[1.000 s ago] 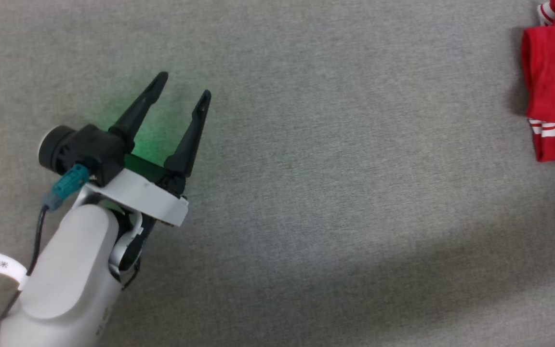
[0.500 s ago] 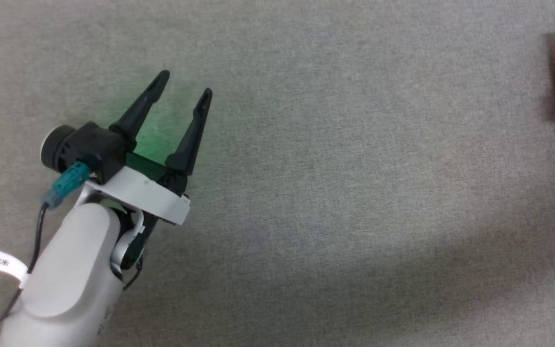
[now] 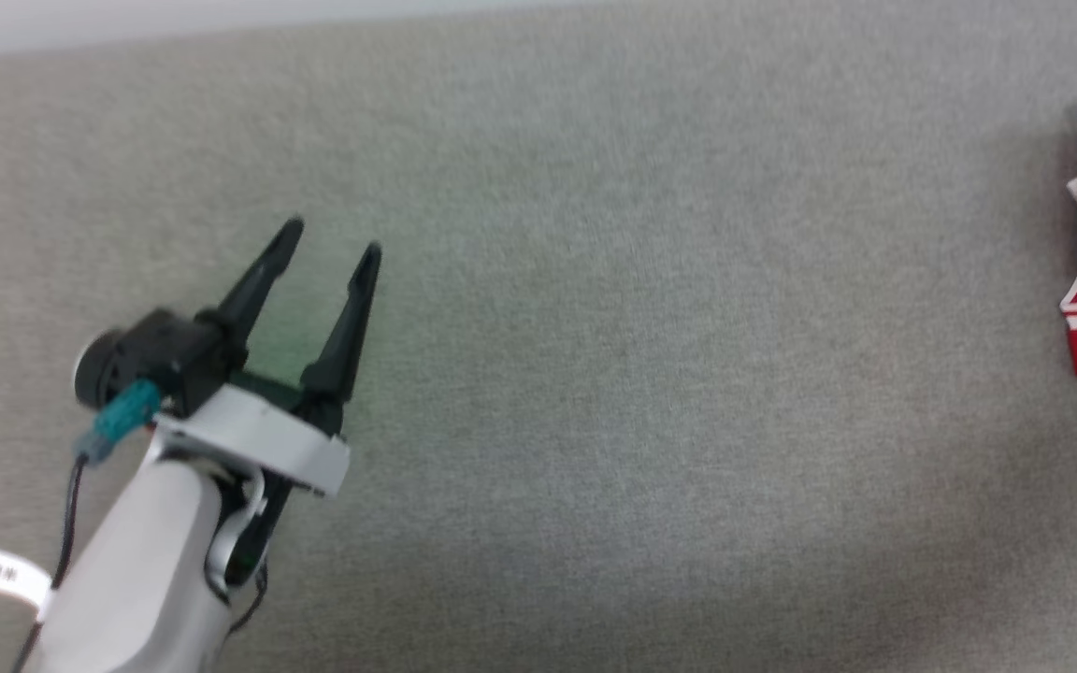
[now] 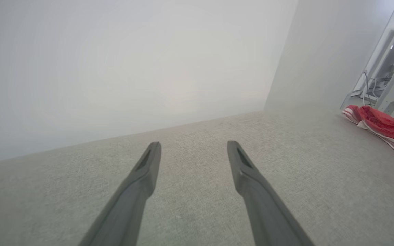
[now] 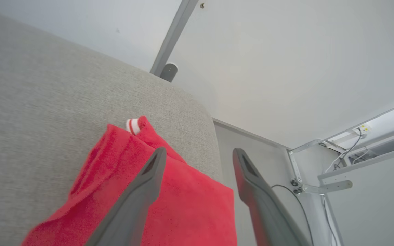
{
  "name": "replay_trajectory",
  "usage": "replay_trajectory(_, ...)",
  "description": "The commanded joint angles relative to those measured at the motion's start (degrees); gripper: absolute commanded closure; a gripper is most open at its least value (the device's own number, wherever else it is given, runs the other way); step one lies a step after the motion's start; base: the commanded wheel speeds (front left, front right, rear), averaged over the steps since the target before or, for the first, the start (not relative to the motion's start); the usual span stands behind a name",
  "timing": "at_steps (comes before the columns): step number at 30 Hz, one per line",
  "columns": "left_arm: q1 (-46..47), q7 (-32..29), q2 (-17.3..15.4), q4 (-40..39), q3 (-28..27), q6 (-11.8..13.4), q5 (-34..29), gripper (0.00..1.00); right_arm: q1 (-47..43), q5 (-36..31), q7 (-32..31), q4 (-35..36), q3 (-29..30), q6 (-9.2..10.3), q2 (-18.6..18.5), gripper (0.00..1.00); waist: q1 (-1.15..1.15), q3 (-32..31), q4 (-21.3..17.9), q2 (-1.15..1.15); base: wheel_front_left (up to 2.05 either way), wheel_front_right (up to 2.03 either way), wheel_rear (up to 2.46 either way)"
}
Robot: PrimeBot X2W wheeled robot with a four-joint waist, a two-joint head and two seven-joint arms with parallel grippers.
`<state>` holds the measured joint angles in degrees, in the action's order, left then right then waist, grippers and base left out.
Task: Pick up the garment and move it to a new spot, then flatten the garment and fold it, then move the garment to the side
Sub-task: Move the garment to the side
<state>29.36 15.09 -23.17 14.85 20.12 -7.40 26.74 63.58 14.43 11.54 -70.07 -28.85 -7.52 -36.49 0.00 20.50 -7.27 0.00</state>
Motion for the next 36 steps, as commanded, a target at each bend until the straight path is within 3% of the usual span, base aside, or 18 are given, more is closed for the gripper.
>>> replay_trajectory(1,-2.1,0.0,0.1,0.1,-0.9,-0.1,-0.7,0.0,-1.9,1.3,1.4,0.0,0.9,0.07,1.3,0.0,0.0,-4.4,1.7,0.0,0.0,0.0,0.0)
replay_trajectory(8,-9.1,0.0,0.6,-0.1,-4.5,-0.1,-1.4,0.0,-9.0,2.4,3.6,4.5,2.4,0.06,5.0,0.0,0.0,-11.6,4.3,0.0,0.0,0.0,0.0)
replay_trajectory(16,-18.5,0.0,1.3,-1.4,-10.6,0.4,-2.7,0.0,-22.8,2.8,3.7,20.0,8.0,0.06,8.3,0.0,0.0,-17.8,6.5,0.0,0.0,0.0,0.0)
replay_trajectory(28,-29.1,0.0,3.0,-5.3,-18.6,1.4,-5.4,0.0,-42.7,1.7,3.7,36.0,17.2,0.06,14.1,0.0,0.0,-22.7,11.7,0.0,0.0,0.0,0.0)
replay_trajectory(36,-33.2,0.0,4.3,-6.7,-22.3,1.5,-6.8,0.0,-51.2,0.6,3.7,42.1,20.4,0.06,18.0,0.0,0.0,-24.0,14.2,0.0,0.0,0.0,0.0)
